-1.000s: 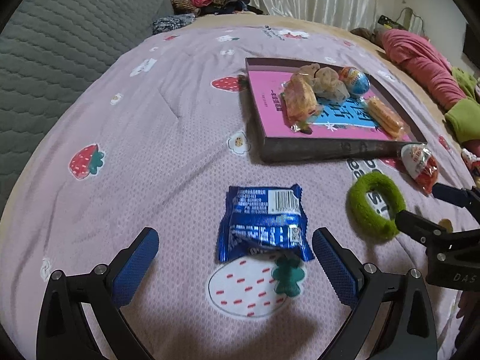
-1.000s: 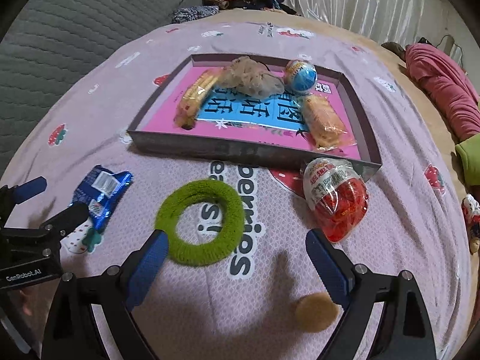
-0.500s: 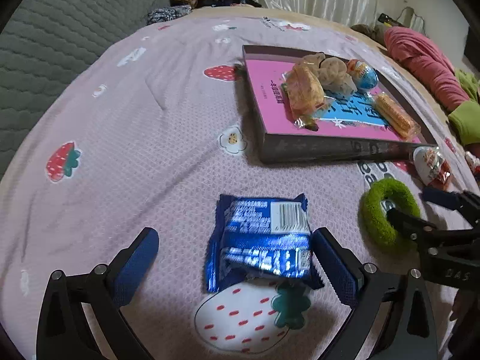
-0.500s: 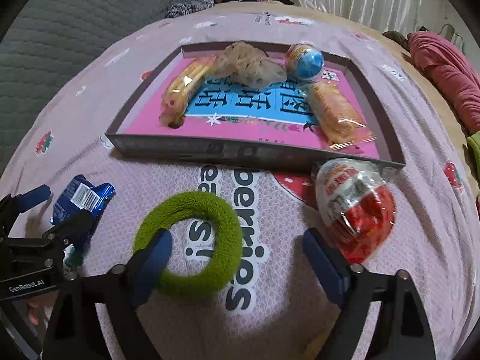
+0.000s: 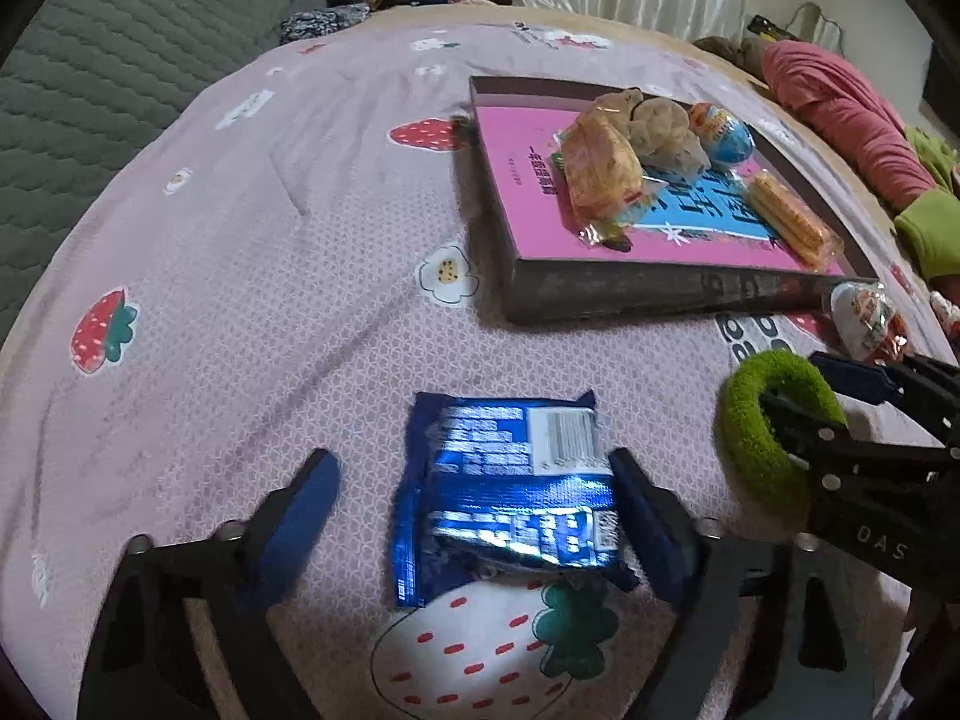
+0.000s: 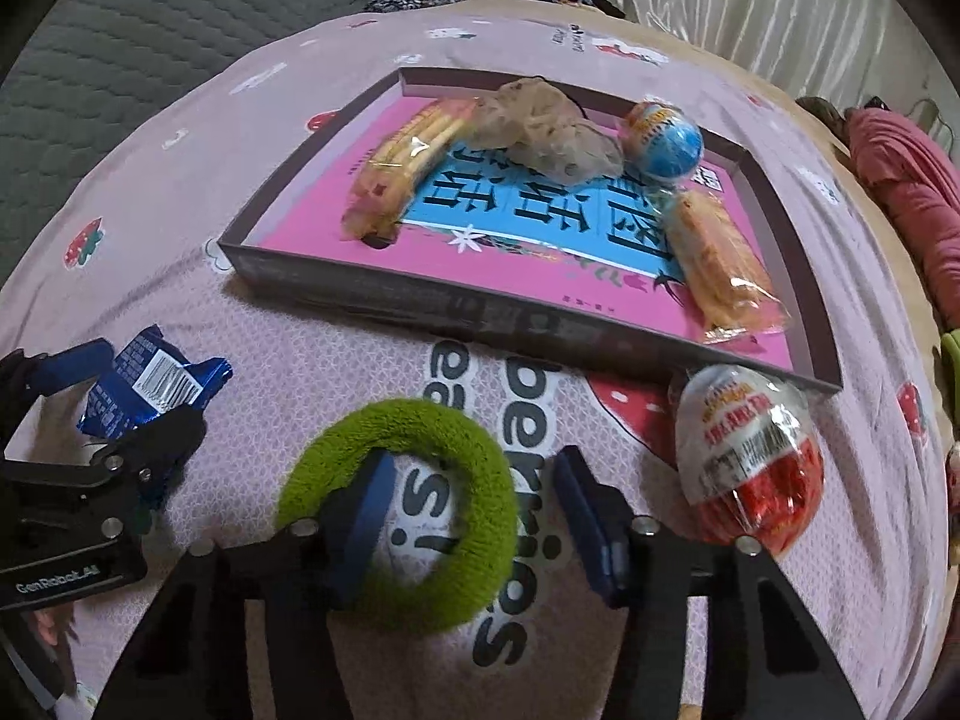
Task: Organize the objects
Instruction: 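Grasp the blue biscuit packet with the left gripper while the right grasps the green scrunchie, then lift and carry the blue packet and green scrunchie over the tray with both grippers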
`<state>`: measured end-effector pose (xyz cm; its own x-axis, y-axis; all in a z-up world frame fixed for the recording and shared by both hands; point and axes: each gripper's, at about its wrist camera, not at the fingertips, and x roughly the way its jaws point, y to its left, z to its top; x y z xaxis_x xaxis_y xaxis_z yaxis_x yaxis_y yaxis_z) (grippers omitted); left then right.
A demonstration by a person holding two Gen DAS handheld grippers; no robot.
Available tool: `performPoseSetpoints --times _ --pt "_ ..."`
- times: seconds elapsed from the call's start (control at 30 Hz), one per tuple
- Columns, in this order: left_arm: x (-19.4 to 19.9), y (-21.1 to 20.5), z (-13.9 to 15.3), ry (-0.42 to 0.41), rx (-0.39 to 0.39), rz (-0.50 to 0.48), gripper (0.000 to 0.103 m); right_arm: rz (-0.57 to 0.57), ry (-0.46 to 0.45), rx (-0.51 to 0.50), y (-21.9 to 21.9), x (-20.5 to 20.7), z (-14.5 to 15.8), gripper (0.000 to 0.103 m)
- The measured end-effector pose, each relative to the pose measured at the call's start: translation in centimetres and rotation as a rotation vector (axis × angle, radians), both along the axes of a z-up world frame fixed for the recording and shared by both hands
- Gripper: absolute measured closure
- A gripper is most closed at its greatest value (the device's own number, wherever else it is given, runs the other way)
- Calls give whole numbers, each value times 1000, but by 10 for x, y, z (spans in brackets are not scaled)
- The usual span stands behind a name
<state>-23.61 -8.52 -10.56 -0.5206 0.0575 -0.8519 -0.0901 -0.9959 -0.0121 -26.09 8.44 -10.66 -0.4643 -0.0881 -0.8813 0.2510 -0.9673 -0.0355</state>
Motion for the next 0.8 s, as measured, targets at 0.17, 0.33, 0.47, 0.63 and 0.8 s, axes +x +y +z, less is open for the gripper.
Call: performPoseSetpoints --times 0.17,0.33,0.47,0.63,0.8 --pt "1 2 0 -5 -4 -8 43 34 20 4 -6 3 1 66" --pt "2 0 1 -10 14 -10 47 52 38 3 -10 5 2 82" --pt "3 -3 1 -4 29 0 48 45 47 -38 -5 9 5 84" --pt "7 -1 2 7 24 8 47 36 64 -55 4 14 9 87" --pt "12 -3 5 14 31 16 47 43 87 -69 9 24 22 88"
